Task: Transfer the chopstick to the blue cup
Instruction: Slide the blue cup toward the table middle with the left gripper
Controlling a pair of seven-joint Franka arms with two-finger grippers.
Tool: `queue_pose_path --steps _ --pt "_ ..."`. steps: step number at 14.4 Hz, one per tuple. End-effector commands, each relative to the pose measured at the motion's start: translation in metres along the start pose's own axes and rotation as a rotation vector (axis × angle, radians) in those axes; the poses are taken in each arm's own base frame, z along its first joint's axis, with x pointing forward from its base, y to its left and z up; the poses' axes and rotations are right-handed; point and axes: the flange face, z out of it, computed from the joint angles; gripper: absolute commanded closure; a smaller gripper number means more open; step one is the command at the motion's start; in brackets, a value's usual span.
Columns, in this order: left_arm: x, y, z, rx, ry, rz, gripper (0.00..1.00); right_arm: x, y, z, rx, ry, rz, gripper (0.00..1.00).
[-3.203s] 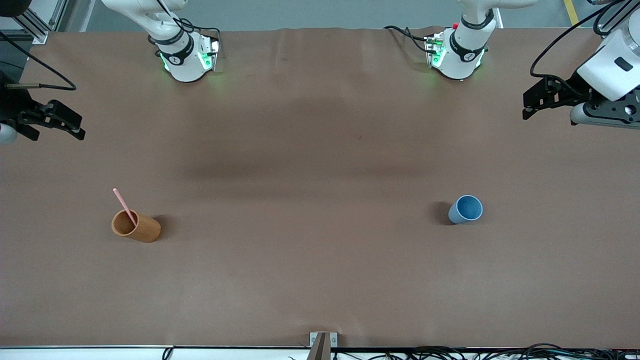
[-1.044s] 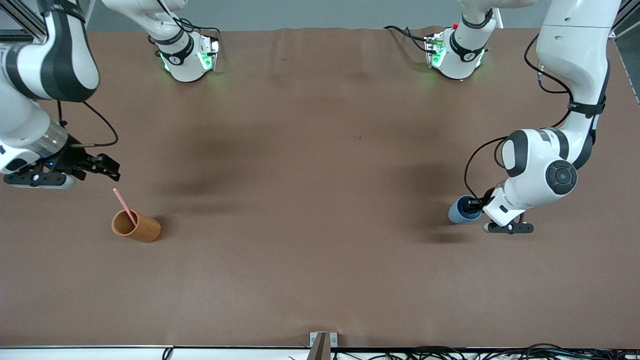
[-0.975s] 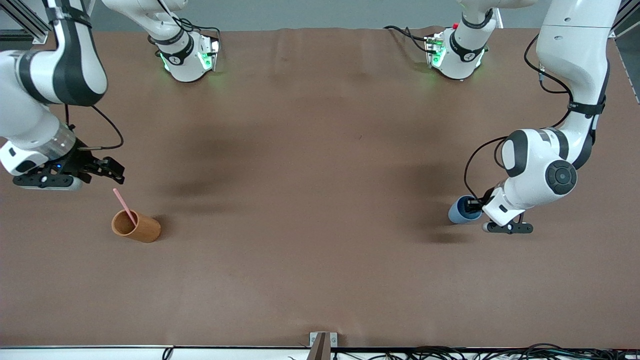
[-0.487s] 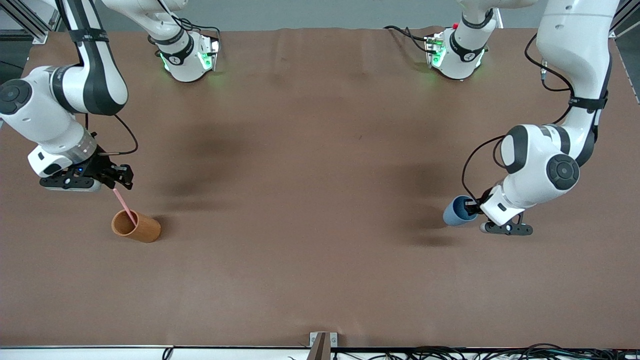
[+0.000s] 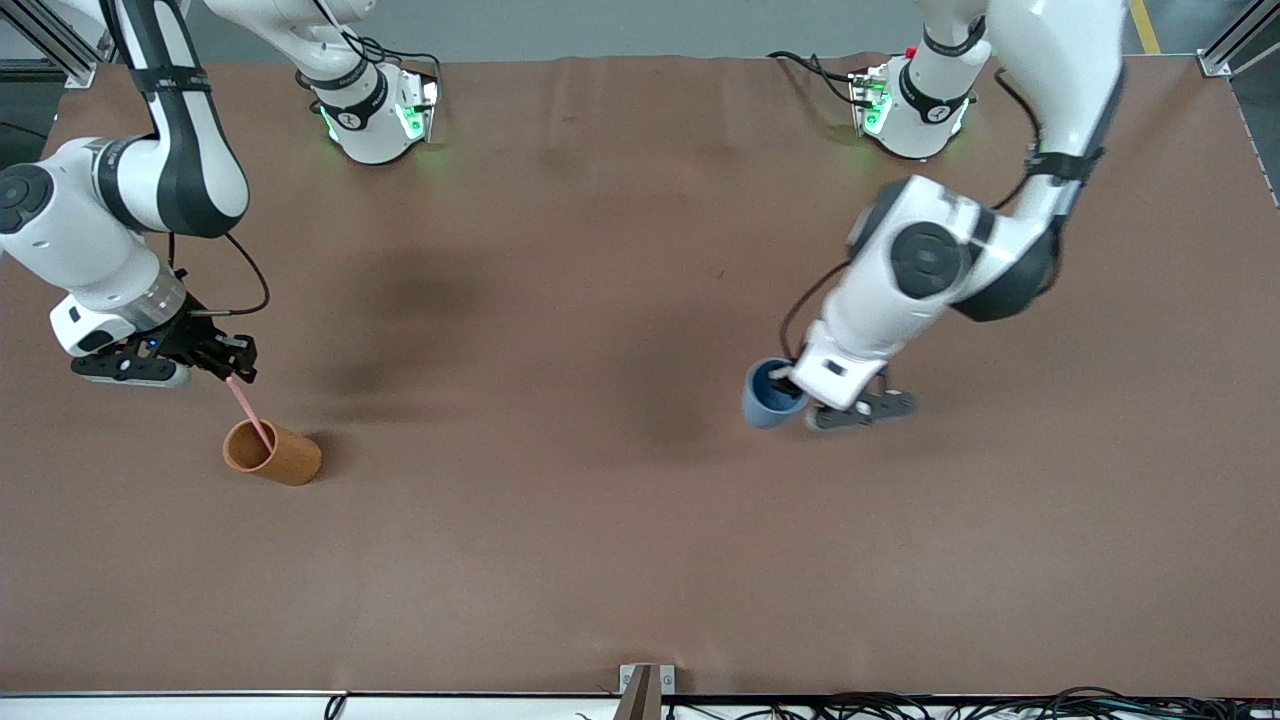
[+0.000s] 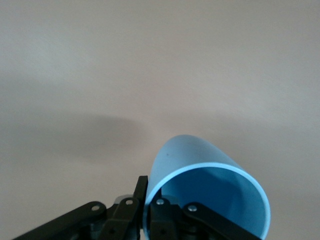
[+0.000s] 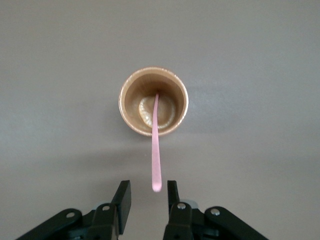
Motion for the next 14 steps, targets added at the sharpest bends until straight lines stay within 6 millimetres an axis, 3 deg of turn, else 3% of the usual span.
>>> queue_pose_path --steps 1,4,6,8,14 --pt "-0.029 0.063 0.035 0.016 -0.013 -0.066 0.99 -0.001 0.006 0.006 0.024 0.013 0.029 0.68" --pt "-0.058 0.101 0.07 0.031 -0.032 -0.098 0.99 0.0 0.007 0.008 0.036 0.01 0.048 0.75" --pt "-0.062 0.101 0.09 0.053 -0.033 -0.124 0.99 0.001 0.009 0.008 0.038 0.012 0.056 0.77" --pt "-0.067 0.102 0.109 0.09 0.002 -0.121 0.99 0.001 0.009 0.007 0.038 0.013 0.057 0.85" --pt "-0.072 0.104 0.118 0.056 0.017 -0.143 0.98 0.027 0.009 -0.024 0.043 0.055 0.052 0.96"
